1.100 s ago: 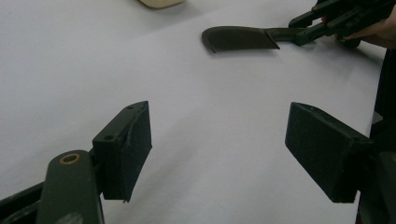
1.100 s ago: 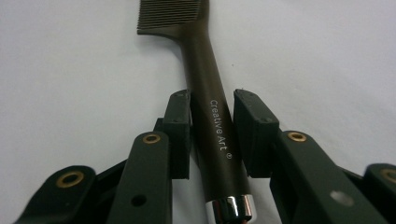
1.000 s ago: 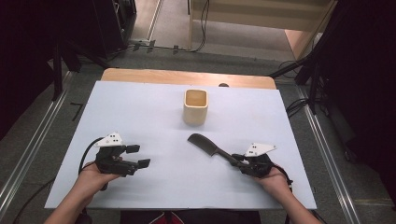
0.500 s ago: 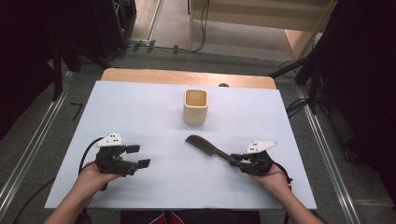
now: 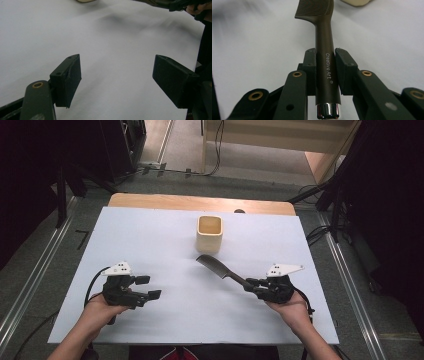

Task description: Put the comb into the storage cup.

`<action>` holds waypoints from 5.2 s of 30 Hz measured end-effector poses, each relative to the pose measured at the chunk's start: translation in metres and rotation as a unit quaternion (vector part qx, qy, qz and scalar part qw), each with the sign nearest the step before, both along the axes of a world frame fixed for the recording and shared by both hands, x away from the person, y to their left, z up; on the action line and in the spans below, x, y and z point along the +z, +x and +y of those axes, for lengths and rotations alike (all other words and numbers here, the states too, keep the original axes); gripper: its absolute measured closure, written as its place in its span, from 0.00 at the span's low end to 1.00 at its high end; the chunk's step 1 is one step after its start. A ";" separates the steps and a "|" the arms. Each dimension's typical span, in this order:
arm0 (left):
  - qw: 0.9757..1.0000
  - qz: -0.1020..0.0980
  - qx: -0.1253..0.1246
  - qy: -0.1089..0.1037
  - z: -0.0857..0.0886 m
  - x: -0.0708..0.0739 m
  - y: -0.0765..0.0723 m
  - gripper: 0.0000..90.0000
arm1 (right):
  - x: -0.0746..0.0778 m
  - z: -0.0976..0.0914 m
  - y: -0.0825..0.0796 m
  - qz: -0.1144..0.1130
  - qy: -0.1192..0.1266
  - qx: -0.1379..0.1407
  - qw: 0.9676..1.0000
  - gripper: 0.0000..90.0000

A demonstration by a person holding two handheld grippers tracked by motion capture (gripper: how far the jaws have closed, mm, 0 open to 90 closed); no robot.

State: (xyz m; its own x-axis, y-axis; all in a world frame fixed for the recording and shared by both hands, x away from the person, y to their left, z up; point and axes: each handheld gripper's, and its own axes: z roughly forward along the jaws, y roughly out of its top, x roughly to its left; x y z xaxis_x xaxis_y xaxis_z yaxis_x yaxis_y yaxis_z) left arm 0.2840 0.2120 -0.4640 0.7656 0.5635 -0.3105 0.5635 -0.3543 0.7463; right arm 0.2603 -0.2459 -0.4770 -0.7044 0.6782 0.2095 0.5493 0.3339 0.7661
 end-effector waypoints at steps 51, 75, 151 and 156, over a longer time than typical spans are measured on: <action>0.991 0.081 0.075 -0.081 0.004 0.010 0.008 0.24 | 0.024 0.116 0.016 -0.017 0.016 -0.046 0.999 0.78; 0.991 0.061 0.100 -0.067 -0.007 0.029 0.031 0.26 | 0.025 0.171 0.033 -0.087 0.034 -0.116 0.989 0.78; 0.968 0.058 0.196 -0.142 -0.077 0.060 0.087 0.58 | 0.014 0.210 0.031 -0.177 0.173 -0.227 0.942 0.78; 0.967 0.069 0.202 -0.137 -0.076 0.057 0.089 0.64 | 0.012 0.211 0.032 -0.174 0.178 -0.227 0.941 0.78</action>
State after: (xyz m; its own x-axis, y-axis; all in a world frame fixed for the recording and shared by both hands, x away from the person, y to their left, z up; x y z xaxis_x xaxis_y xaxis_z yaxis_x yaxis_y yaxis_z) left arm 0.3727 0.1363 -0.4068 0.4396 0.6906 -0.5743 0.7163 0.1162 0.6881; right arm 0.2923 -0.0353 -0.4645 -0.4266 0.8566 0.2902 0.2680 -0.1867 0.9452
